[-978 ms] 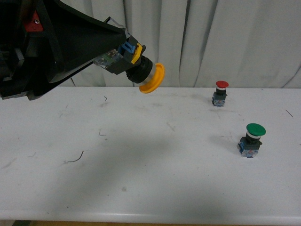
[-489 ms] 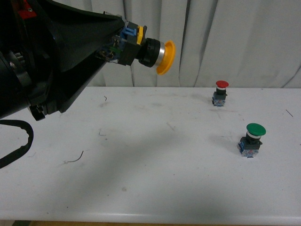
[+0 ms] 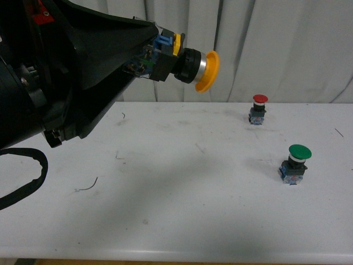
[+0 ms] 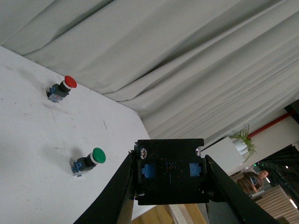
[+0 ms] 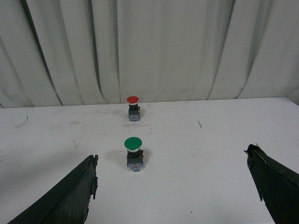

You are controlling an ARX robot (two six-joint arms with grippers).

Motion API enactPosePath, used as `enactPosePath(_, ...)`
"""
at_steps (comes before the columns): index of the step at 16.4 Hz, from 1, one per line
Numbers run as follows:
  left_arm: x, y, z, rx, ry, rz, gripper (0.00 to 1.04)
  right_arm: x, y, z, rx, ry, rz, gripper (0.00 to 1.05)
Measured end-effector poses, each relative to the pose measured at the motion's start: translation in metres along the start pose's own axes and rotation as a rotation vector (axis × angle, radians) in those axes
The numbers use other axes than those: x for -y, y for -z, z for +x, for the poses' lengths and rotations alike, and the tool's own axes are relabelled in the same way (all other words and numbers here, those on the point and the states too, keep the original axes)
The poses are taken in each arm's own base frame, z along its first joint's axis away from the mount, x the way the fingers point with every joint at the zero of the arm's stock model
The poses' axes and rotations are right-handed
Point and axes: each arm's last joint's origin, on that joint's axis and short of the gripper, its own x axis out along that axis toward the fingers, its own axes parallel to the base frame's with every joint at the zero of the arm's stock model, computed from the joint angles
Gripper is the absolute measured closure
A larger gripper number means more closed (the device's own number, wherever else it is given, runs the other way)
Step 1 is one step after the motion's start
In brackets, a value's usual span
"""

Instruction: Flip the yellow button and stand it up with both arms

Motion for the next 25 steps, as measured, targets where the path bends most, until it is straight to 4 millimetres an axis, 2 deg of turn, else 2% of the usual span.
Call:
enactPosePath(3,0.0,0.002,0.001,-0.008,-0.006,-0.003,0.7,0.001,-0.011,0.002,0.121,-0.064,-0.05,0.06)
enactPosePath(4,0.0,0.002,0.001,-0.01,-0.009,-0.004,0.7,0.004,-0.021,0.005,0.21,-0.093,-0.096,0.06)
enactPosePath(5,0.0,0.002,0.002,-0.013,-0.005,-0.001,0.7,0.005,-0.023,0.017,0.219,-0.122,-0.131,0.06)
enactPosePath(6,0.0,0.0,0.002,-0.012,-0.008,0.002,0.7,0.005,-0.023,0.034,0.217,-0.127,-0.138,0.06)
enactPosePath(8,0.0,-0.001,0.005,-0.013,-0.014,0.01,0.7,0.005,-0.038,0.064,0.26,-0.11,-0.136,0.06)
enactPosePath(10,0.003,-0.002,0.008,-0.018,-0.01,0.017,0.7,-0.003,-0.066,0.121,0.338,-0.121,-0.102,0.06)
enactPosePath(11,0.004,-0.003,0.009,-0.02,-0.013,0.016,0.7,-0.01,-0.06,0.149,0.265,-0.171,-0.054,0.06)
enactPosePath(12,0.005,-0.004,0.009,-0.02,-0.012,0.017,0.7,-0.016,-0.054,0.162,0.219,-0.224,-0.003,0.06)
enactPosePath(13,0.006,-0.005,0.009,-0.019,-0.009,0.02,0.7,-0.025,-0.054,0.167,0.215,-0.329,0.097,0.06)
enactPosePath(14,0.005,-0.007,0.009,-0.018,-0.009,0.023,0.7,-0.035,-0.061,0.164,0.262,-0.463,0.205,0.06)
enactPosePath(15,0.006,-0.007,0.009,-0.017,-0.006,0.025,0.7,-0.043,-0.06,0.163,0.221,-0.575,0.326,0.06)
enactPosePath(16,0.006,-0.008,0.009,-0.017,-0.003,0.027,0.7,-0.05,-0.05,0.164,0.13,-0.646,0.436,0.06)
enactPosePath(18,0.007,-0.008,0.009,-0.019,0.0,0.028,0.7,-0.059,-0.025,0.165,-0.07,-0.678,0.673,0.06)
enactPosePath(21,0.008,-0.009,0.01,-0.013,0.014,0.034,0.7,-0.064,-0.021,0.165,-0.179,-0.684,0.944,0.06)
enactPosePath(23,0.007,-0.009,0.01,-0.014,0.013,0.034,0.7,-0.066,-0.01,0.173,-0.295,-0.641,1.156,0.06)
enactPosePath(25,0.005,-0.008,0.011,-0.019,0.011,0.032,0.7,-0.072,-0.008,0.183,-0.35,-0.608,1.336,0.06)
